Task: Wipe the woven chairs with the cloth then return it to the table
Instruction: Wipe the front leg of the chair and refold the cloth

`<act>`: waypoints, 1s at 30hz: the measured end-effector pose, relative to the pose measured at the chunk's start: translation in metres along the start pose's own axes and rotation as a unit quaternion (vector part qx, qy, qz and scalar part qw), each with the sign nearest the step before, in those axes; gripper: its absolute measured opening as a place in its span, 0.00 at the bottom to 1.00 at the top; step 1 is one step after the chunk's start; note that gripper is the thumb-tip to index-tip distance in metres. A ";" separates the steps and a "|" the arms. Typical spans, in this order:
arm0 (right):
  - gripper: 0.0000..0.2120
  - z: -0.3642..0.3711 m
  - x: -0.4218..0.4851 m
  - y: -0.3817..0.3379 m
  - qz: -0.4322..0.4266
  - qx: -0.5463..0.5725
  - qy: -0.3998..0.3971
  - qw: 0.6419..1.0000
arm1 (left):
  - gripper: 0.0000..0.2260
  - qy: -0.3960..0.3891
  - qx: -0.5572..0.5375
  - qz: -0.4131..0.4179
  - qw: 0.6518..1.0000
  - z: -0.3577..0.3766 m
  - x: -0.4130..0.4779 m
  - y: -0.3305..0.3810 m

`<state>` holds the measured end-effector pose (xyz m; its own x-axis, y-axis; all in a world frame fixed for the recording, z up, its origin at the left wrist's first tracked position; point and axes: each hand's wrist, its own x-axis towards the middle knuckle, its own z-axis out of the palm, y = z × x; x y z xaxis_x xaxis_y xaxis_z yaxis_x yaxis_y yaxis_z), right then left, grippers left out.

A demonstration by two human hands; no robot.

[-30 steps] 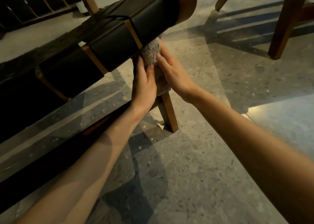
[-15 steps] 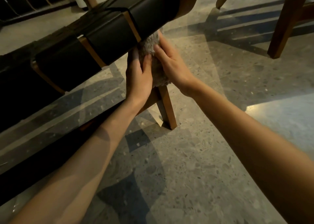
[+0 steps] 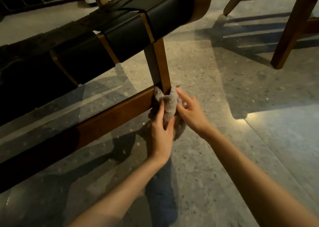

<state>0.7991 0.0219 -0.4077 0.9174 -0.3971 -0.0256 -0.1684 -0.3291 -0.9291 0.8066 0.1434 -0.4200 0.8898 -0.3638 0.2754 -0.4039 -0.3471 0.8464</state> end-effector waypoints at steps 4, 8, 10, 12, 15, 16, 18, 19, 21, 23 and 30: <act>0.23 0.001 -0.006 0.003 0.010 0.026 -0.015 1.000 | 0.26 -0.019 -0.048 -0.080 0.995 0.021 -0.016 -0.007; 0.25 0.000 0.003 -0.008 -0.031 0.032 -0.005 0.999 | 0.26 -0.049 -0.137 -0.137 0.980 0.029 -0.010 -0.013; 0.26 -0.001 0.010 -0.010 -0.053 0.030 -0.003 0.998 | 0.24 -0.047 -0.162 -0.152 0.974 0.028 -0.002 -0.016; 0.26 -0.002 0.013 -0.008 -0.057 0.027 -0.014 0.998 | 0.21 -0.028 -0.185 -0.134 0.973 0.026 0.009 -0.018; 0.23 -0.002 0.015 0.000 -0.049 0.032 -0.050 0.997 | 0.19 -0.013 -0.160 -0.112 0.981 0.026 0.028 -0.024; 0.22 -0.001 0.014 0.003 -0.050 0.031 -0.058 0.997 | 0.18 -0.013 -0.151 -0.112 0.982 0.027 0.032 -0.028; 0.20 0.001 0.013 0.010 -0.052 0.034 -0.069 0.996 | 0.18 -0.015 -0.127 -0.118 0.985 0.029 0.033 -0.035; 0.19 0.003 0.012 0.014 -0.047 0.039 -0.074 0.995 | 0.19 -0.021 -0.114 -0.127 0.985 0.030 0.032 -0.040; 0.18 0.006 0.007 0.025 -0.028 0.045 -0.080 0.995 | 0.20 -0.045 -0.094 -0.141 0.984 0.032 0.026 -0.050; 0.18 0.011 0.000 0.038 -0.001 0.050 -0.085 0.995 | 0.20 -0.081 -0.080 -0.156 0.981 0.034 0.021 -0.061; 0.20 0.011 -0.005 0.034 0.026 0.077 -0.093 0.992 | 0.20 -0.088 -0.109 -0.192 0.971 0.030 0.019 -0.054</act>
<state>0.7927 0.0223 -0.4437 0.9622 -0.2396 -0.1298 -0.1737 -0.1725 -0.9696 0.8386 0.1292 -0.4748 0.9082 -0.3924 -0.1457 0.0223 -0.3023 0.9530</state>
